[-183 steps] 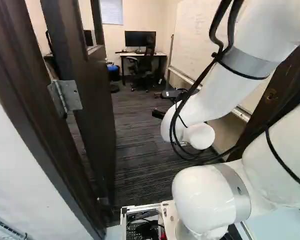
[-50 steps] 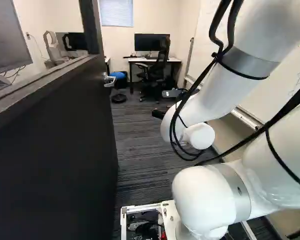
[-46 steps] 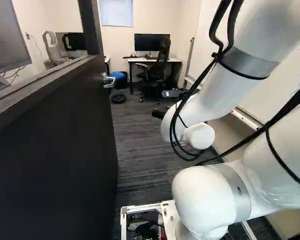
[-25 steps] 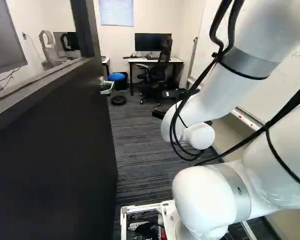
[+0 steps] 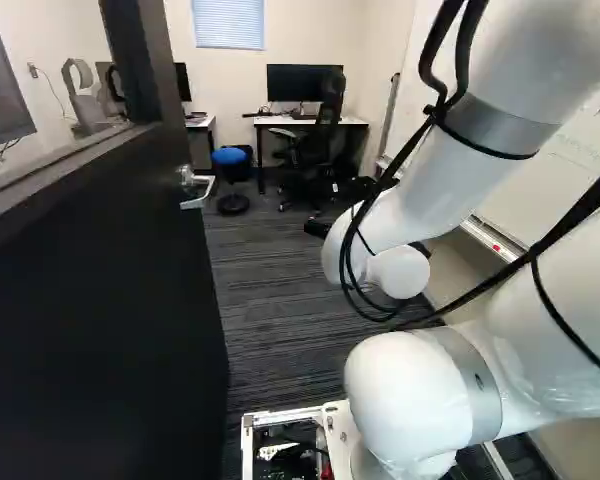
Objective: Open the door and move inside
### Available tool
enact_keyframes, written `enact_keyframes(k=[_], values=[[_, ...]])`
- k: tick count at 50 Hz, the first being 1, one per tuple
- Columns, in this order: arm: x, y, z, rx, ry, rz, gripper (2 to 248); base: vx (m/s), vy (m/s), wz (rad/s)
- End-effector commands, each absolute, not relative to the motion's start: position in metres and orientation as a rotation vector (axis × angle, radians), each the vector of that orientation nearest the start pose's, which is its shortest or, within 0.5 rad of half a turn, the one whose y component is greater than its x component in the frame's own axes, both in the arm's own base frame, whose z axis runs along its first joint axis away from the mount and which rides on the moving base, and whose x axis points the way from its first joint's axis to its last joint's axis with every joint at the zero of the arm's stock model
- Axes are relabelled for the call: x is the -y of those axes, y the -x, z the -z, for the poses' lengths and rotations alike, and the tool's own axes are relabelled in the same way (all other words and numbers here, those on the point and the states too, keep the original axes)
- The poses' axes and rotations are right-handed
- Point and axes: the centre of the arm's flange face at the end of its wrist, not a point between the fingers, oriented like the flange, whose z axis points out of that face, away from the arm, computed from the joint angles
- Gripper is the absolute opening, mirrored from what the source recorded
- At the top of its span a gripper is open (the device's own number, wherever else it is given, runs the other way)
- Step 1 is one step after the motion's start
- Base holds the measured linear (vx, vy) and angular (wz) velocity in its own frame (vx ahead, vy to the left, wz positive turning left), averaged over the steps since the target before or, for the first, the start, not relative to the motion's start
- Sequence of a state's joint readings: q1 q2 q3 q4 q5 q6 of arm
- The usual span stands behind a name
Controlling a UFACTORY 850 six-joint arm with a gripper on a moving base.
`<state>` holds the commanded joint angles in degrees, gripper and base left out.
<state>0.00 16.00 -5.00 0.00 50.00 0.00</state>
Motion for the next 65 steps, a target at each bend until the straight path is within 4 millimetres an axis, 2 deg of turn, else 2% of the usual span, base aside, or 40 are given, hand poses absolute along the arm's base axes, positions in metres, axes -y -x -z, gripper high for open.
enact_keyframes(k=[65], values=[[0.0,-0.2703,-0.3656,0.0,2.558,1.824,247,0.21,-0.028,-0.014]])
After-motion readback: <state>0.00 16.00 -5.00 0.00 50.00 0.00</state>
